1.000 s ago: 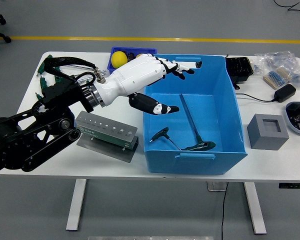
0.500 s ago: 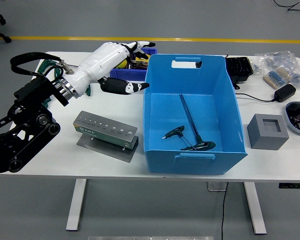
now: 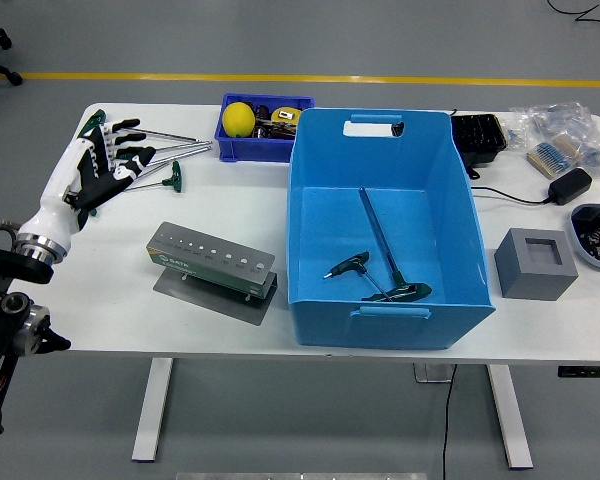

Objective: Lift tool from toolbox,place it in box,lift tool from toolbox,place it in box

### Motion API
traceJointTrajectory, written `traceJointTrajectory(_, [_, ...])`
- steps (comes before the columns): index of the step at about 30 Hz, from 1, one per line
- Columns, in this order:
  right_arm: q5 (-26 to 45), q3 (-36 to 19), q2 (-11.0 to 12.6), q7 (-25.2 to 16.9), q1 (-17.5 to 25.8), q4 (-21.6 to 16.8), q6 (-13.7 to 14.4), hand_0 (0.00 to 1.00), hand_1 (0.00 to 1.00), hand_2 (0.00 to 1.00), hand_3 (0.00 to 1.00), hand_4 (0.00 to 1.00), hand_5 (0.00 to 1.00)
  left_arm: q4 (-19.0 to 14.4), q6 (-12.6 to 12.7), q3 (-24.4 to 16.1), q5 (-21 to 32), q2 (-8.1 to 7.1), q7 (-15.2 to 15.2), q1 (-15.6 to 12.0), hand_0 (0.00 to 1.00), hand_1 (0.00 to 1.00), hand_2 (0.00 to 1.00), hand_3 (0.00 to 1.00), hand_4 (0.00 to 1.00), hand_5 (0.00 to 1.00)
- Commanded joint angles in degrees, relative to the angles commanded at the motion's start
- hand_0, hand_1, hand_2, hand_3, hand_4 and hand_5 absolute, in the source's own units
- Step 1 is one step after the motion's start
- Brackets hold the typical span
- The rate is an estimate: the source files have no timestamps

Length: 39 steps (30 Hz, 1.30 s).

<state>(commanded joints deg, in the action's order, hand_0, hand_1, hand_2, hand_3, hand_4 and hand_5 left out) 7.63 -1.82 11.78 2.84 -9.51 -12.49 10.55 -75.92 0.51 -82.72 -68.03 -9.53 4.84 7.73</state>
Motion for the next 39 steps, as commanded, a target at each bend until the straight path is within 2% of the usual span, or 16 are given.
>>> traceJointTrajectory(3, [0.0, -0.1, -0.3, 0.0, 0.3, 0.0, 0.0, 0.726, 0.7, 0.749, 0.585, 0.824, 0.722, -1.3, -0.9, -4.5, 7.4, 3.68, -1.0, -5.5, 0.713, 0.71, 0.83, 0.823, 0.892, 0.726])
traceJointTrajectory(4, [-0.1, -0.1, -0.3, 0.0, 0.4, 0.0, 0.0, 0.726, 0.698, 0.75, 0.585, 0.824, 0.722, -1.6, -1.3, -5.6, 9.6, 4.34, -1.2, -6.6, 0.76, 0.747, 0.85, 0.821, 0.921, 0.829])
traceJointTrajectory(6, [-0.3, -0.2, -0.5, 0.1, 0.5, 0.0, 0.0, 0.726, 0.698, 0.75, 0.585, 0.824, 0.722, -2.1, -2.1, -7.7, 13.7, 5.05, -1.7, -7.8, 0.76, 0.747, 0.85, 0.821, 0.921, 0.829])
traceJointTrajectory(8, [-0.7, -0.3, -0.6, 0.2, 0.5, 0.0, -0.1, 0.726, 0.698, 0.75, 0.585, 0.824, 0.722, -2.4, -2.5, -8.7, 14.9, 4.66, -1.7, -7.5, 0.76, 0.747, 0.85, 0.821, 0.921, 0.829])
traceJointTrajectory(12, [-1.4, -0.5, -0.6, 0.3, 0.3, -0.1, -0.1, 0.726, 0.696, 0.75, 0.586, 0.824, 0.722, -2.9, -2.9, -9.4, 14.8, 2.81, -1.2, -5.8, 0.76, 0.756, 0.85, 0.822, 0.938, 0.868])
traceJointTrajectory(14, [-1.4, -0.5, -0.6, 0.3, 0.3, -0.1, -0.2, 0.726, 0.696, 0.75, 0.586, 0.824, 0.722, -3.2, -3.0, -9.7, 14.2, 2.53, -1.2, -5.4, 0.76, 0.756, 0.85, 0.822, 0.938, 0.868])
traceJointTrajectory(16, [-1.0, -0.3, -0.5, 0.2, 0.3, -0.1, -0.2, 0.725, 0.696, 0.749, 0.587, 0.823, 0.722, -3.4, -3.1, -10.1, 14.1, 2.67, -1.4, -5.1, 0.759, 0.758, 0.849, 0.824, 0.941, 0.898])
traceJointTrajectory(20, [0.3, 0.4, -0.4, -0.2, 0.0, -0.1, -0.3, 0.725, 0.696, 0.749, 0.587, 0.823, 0.722, -3.5, -3.2, -10.2, 13.9, 3.44, -1.6, -4.8, 0.759, 0.758, 0.849, 0.824, 0.941, 0.898])
traceJointTrajectory(30, [0.2, 0.5, -0.2, -0.3, -1.1, -0.2, -0.2, 0.724, 0.695, 0.749, 0.586, 0.822, 0.722, -4.3, -4.3, -9.9, 11.6, 4.1, -1.6, -4.3, 0.76, 0.759, 0.848, 0.822, 0.939, 0.897])
traceJointTrajectory(39, [0.3, 0.7, 0.0, -0.4, -1.5, -0.1, -0.3, 0.724, 0.695, 0.749, 0.585, 0.822, 0.722, -4.0, -5.5, -9.9, 11.8, 3.97, -1.2, -4.2, 0.76, 0.757, 0.846, 0.82, 0.94, 0.9])
